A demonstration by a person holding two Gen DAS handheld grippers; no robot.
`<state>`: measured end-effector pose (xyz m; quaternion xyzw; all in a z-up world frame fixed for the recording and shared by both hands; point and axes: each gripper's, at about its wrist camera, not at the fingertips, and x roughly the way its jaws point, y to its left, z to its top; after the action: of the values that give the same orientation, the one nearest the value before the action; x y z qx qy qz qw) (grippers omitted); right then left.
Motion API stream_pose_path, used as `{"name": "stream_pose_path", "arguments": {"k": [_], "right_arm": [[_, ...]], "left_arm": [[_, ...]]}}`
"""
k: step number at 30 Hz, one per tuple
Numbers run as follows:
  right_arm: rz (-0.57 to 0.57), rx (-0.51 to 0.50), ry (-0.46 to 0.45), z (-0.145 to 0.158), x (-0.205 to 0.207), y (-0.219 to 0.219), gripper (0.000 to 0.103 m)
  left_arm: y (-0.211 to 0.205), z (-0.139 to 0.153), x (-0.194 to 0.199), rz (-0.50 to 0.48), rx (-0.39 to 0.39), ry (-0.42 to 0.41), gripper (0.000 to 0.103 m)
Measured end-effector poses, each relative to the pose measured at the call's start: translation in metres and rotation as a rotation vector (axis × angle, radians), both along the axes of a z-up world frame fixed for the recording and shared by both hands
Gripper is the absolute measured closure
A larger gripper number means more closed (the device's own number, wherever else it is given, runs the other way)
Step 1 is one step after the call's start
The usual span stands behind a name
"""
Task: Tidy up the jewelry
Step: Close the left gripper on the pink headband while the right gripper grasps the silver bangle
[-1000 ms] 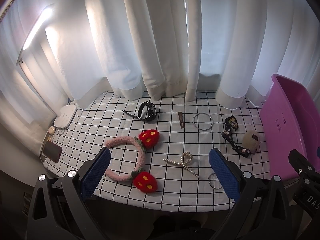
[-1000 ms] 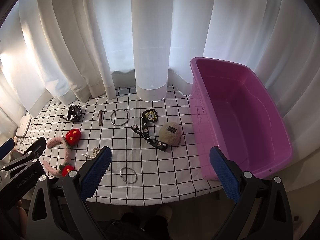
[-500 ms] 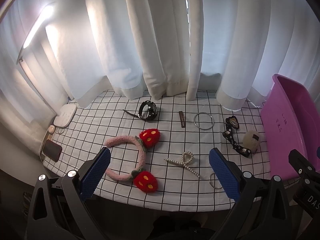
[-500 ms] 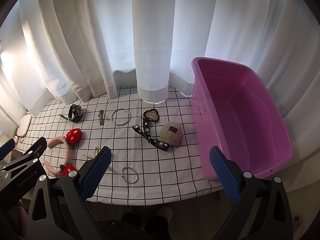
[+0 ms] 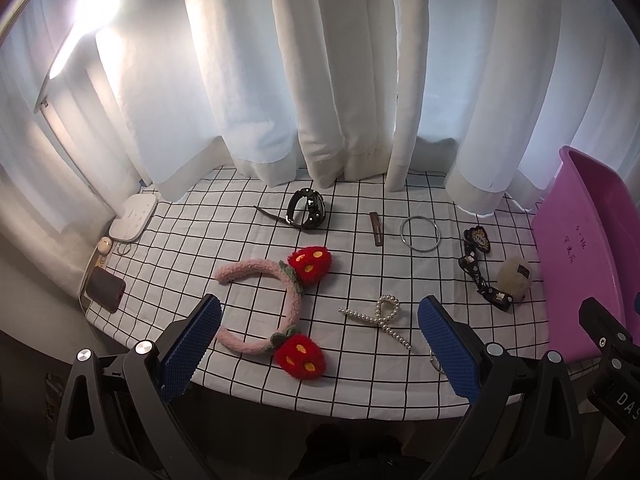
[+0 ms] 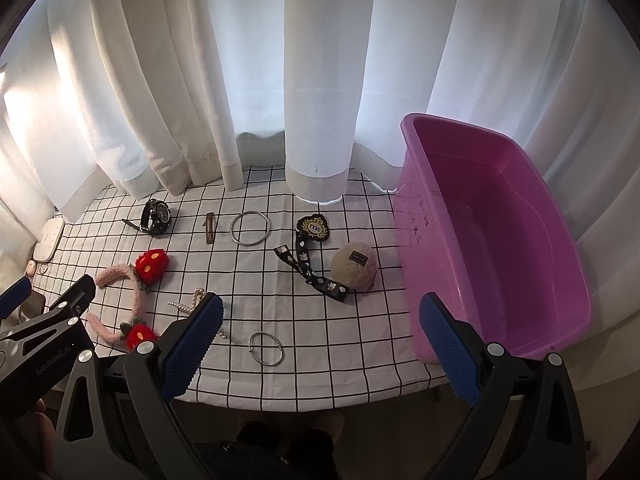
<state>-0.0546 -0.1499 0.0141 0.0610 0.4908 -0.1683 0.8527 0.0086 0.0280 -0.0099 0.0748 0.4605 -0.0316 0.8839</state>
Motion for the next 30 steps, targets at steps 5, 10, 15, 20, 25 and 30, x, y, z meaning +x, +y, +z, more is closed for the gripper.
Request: {"name": "stream_pose_path", "arguments": {"k": [5,10,15,20,25,30], "right_arm": [[0.047,0.009,0.028,-0.013,0.01,0.012,0.009],[0.104,0.02,0.067,-0.033,0.02,0.03,0.009],[0.137,0.115,0.088,-0.061,0.026,0.036,0.009],[0.159,0.173,0.128,-0.1,0.028,0.04,0.009],[0.16,0.182,0.186,-0.139,0.027,0.044,0.009],[0.154,0.172,0.223,-0.168,0.03,0.046,0.009]], "left_arm": [[0.018,-0.015,0.006,0.04,-0.012,0.046,0.006],[0.042,-0.031,0.01,0.081,-0.028,0.087,0.006],[0.07,-0.056,0.013,0.108,-0.061,0.114,0.006],[0.087,-0.096,0.015,0.059,-0.079,0.154,0.006],[0.096,-0.135,0.016,0.041,-0.066,0.196,0.006],[0.099,-0.161,0.027,0.022,-0.076,0.198,0.006]]}}
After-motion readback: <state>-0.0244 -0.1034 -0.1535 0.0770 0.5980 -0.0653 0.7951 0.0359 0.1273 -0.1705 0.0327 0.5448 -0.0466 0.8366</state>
